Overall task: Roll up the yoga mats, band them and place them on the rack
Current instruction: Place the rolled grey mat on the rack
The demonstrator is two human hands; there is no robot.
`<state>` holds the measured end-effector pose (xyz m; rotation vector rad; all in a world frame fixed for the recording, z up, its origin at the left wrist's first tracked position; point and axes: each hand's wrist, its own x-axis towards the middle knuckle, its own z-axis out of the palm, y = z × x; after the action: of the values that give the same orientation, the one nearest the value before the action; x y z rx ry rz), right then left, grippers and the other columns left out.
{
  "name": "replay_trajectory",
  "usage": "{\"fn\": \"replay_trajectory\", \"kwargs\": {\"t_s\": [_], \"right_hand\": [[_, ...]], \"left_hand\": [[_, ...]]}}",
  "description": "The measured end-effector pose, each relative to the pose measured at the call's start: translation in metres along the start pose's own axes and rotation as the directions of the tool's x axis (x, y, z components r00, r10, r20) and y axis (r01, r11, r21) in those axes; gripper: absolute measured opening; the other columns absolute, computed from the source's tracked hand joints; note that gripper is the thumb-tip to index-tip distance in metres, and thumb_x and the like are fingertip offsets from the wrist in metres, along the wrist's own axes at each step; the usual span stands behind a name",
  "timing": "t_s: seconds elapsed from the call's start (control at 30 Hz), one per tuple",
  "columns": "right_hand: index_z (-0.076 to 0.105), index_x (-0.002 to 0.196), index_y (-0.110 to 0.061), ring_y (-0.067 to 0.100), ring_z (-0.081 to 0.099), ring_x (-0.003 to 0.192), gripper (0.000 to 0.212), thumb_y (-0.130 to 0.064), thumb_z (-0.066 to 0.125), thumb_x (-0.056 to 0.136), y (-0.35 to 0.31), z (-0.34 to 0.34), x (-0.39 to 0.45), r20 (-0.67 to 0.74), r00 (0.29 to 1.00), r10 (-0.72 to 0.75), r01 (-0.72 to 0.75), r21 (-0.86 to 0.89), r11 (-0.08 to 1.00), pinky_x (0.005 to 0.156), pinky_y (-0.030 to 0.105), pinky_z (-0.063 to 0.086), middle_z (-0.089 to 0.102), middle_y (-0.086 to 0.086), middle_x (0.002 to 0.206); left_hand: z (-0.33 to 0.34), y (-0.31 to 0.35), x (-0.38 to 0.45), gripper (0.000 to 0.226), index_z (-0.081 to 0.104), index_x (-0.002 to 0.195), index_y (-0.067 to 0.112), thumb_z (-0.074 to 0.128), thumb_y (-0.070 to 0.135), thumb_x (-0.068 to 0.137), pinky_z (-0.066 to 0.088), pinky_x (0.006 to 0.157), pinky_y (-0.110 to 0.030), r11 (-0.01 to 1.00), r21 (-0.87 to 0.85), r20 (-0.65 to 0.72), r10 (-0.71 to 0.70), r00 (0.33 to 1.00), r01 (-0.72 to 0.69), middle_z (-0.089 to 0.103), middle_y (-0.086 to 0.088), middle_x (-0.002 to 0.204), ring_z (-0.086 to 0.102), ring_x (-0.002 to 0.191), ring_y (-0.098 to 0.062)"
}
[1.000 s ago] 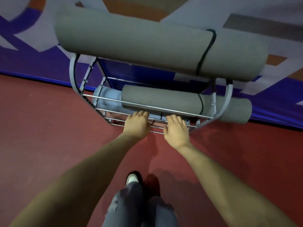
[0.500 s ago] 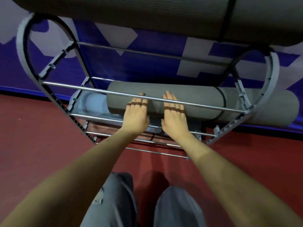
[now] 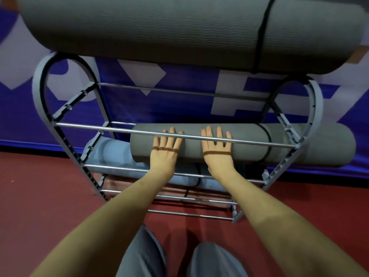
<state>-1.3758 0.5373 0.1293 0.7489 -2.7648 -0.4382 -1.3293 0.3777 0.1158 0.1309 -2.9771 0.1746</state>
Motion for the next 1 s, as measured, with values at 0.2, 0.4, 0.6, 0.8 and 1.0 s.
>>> {"fn": "replay_trajectory", "kwargs": {"t_s": [0.2, 0.4, 0.6, 0.8, 1.0], "right_hand": [[-0.003, 0.15, -0.004, 0.044, 0.006, 0.144, 0.101, -0.014, 0.068, 0.079, -0.001, 0.0, -0.01, -0.007, 1.0, 0.025, -0.025, 0.024, 0.999, 0.11, 0.06, -0.002, 0.001, 0.018, 0.159], [0.008, 0.151, -0.002, 0.044, 0.012, 0.143, 0.11, -0.023, 0.078, 0.07, -0.016, -0.015, -0.002, -0.017, 0.994, 0.106, -0.105, 0.056, 0.993, 0.113, 0.058, 0.003, 0.009, 0.019, 0.158], [0.026, 0.148, -0.002, 0.042, 0.03, 0.138, 0.116, -0.026, 0.089, 0.052, -0.058, -0.027, 0.014, -0.139, 0.986, 0.093, -0.079, 0.104, 0.991, 0.111, 0.056, 0.011, 0.03, 0.018, 0.152], [0.03, 0.146, -0.003, 0.041, 0.035, 0.136, 0.117, -0.028, 0.089, 0.048, -0.101, -0.035, 0.031, -0.209, 0.976, 0.06, -0.039, 0.102, 0.994, 0.111, 0.055, 0.018, 0.035, 0.018, 0.15], [0.04, 0.142, -0.003, 0.041, 0.041, 0.131, 0.115, -0.031, 0.091, 0.043, -0.121, -0.037, 0.045, -0.275, 0.961, 0.025, -0.002, 0.086, 0.996, 0.109, 0.055, 0.025, 0.042, 0.018, 0.146]], "left_hand": [[0.003, -0.005, 0.002, 0.102, -0.018, 0.149, 0.02, 0.062, 0.027, 0.087, -0.005, 0.117, -0.047, 0.997, -0.075, -0.036, 0.007, 0.999, -0.01, -0.011, -0.013, 0.159, -0.008, 0.146, -0.032], [-0.013, -0.03, 0.004, 0.099, -0.011, 0.151, 0.021, 0.062, 0.013, 0.085, -0.014, 0.114, -0.044, 0.992, -0.103, -0.144, 0.056, 0.988, -0.072, -0.008, -0.012, 0.159, -0.009, 0.147, -0.03], [-0.029, -0.069, -0.005, 0.107, -0.019, 0.148, 0.033, 0.065, 0.021, 0.083, 0.0, 0.107, -0.07, 0.995, -0.049, -0.033, -0.094, 0.995, 0.092, -0.017, -0.001, 0.158, -0.014, 0.146, -0.026], [-0.025, -0.114, -0.014, 0.106, -0.021, 0.147, 0.036, 0.064, 0.02, 0.086, 0.01, 0.106, -0.072, 0.982, -0.043, -0.021, -0.186, 0.982, 0.185, -0.02, 0.002, 0.157, -0.015, 0.146, -0.024], [-0.018, -0.143, -0.011, 0.104, -0.021, 0.146, 0.038, 0.064, 0.027, 0.087, 0.013, 0.105, -0.073, 0.977, -0.03, -0.012, -0.213, 0.977, 0.213, -0.019, 0.004, 0.158, -0.012, 0.147, -0.022]]}}
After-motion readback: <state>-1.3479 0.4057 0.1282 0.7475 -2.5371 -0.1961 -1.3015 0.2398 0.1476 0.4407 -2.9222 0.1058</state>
